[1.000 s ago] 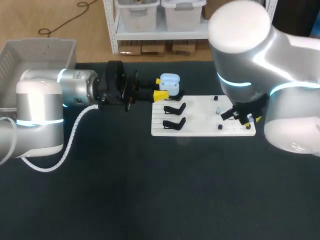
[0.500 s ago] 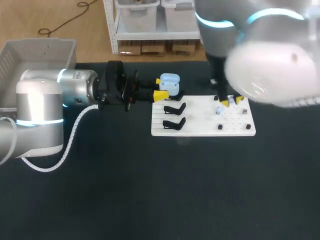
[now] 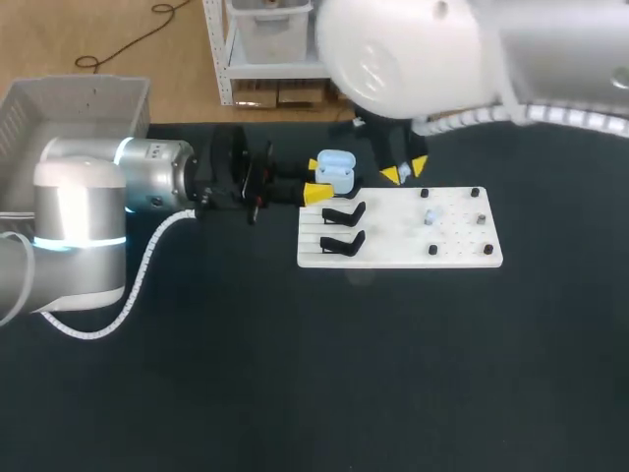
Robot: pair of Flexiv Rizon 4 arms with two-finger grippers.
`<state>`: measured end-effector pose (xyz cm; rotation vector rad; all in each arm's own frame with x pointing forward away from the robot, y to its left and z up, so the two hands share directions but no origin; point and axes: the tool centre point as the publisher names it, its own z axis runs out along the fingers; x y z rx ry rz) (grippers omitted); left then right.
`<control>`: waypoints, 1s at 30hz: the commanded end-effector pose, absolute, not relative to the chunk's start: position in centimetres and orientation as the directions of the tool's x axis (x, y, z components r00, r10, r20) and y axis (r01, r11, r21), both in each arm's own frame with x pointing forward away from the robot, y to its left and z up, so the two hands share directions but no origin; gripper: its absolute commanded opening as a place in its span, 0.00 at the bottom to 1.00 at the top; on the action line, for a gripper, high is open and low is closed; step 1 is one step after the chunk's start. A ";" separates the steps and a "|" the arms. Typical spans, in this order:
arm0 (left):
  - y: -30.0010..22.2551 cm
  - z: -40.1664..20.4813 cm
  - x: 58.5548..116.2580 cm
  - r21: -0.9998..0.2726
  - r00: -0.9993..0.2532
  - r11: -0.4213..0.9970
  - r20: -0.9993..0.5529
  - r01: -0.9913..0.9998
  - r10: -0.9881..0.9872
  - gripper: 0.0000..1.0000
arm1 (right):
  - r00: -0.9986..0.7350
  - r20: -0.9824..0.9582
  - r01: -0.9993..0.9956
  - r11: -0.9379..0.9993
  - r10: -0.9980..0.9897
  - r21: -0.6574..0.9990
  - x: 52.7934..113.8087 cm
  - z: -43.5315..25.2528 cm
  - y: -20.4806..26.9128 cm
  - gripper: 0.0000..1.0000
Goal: Pick up each earbud case from the left stands, insert the matching earbuds, close the lid, and place the case in the box.
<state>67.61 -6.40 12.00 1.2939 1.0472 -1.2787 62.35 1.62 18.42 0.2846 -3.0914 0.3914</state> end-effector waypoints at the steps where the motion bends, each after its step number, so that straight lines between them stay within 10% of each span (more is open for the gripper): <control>1: -6.4 11.6 66.7 0.081 0.074 -0.093 -0.994 0.992 -0.078 0.00 | -0.983 0.056 -0.184 0.948 -0.176 -0.261 62.6 18.7 2.7 0.00; 30: -6.9 11.2 66.7 0.051 0.044 -0.062 -0.994 0.997 -0.103 0.00 | -0.990 0.002 -0.135 0.963 -0.138 -0.233 63.0 18.9 3.1 0.00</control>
